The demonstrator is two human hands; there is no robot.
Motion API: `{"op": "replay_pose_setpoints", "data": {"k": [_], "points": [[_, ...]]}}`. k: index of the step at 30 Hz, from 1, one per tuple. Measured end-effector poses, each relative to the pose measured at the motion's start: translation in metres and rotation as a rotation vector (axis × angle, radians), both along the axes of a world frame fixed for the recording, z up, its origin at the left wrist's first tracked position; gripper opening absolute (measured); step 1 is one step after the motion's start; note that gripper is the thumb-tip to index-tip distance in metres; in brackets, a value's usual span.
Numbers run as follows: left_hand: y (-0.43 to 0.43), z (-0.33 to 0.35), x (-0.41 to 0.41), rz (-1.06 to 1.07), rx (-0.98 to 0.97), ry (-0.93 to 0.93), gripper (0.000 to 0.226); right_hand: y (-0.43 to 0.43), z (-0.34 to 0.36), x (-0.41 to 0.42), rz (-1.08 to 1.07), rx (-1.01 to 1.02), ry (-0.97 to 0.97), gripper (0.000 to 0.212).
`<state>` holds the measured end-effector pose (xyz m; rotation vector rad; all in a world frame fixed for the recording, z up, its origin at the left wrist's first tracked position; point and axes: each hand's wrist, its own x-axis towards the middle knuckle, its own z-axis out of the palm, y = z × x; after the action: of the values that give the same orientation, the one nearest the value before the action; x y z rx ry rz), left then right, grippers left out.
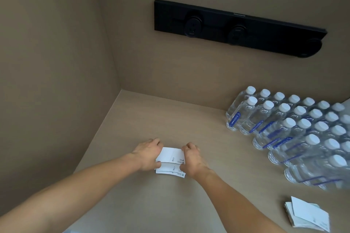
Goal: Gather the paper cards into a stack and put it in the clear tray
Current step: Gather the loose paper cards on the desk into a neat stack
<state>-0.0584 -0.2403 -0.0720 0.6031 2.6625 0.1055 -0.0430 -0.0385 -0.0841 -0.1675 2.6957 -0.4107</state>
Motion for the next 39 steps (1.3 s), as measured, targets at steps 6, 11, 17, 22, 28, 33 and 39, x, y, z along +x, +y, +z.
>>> {"op": "replay_pose_setpoints", "data": {"k": [6,11,17,22,28,33,39], "points": [[0.005,-0.004,0.012,-0.003,-0.005,0.000,0.045,0.004,-0.004,0.012,0.006,0.031,-0.016,0.045],[0.009,-0.005,0.016,0.000,-0.017,0.010,0.046,0.006,-0.006,0.016,0.022,0.054,-0.008,0.044],[0.008,-0.010,0.016,0.005,-0.011,0.008,0.049,0.009,-0.010,0.013,0.033,0.043,-0.015,0.050],[0.002,-0.017,0.015,0.015,0.008,0.006,0.057,0.013,-0.013,0.011,0.024,0.037,-0.037,0.062],[0.001,-0.025,0.012,0.025,0.013,-0.025,0.074,0.015,-0.018,0.008,0.032,0.014,-0.051,0.076],[0.007,-0.032,0.007,0.038,0.026,-0.073,0.076,0.008,-0.018,0.003,0.079,0.014,-0.083,0.079],[0.011,-0.040,0.002,0.013,0.016,-0.090,0.064,-0.001,-0.023,0.004,0.137,0.042,-0.107,0.072]]}}
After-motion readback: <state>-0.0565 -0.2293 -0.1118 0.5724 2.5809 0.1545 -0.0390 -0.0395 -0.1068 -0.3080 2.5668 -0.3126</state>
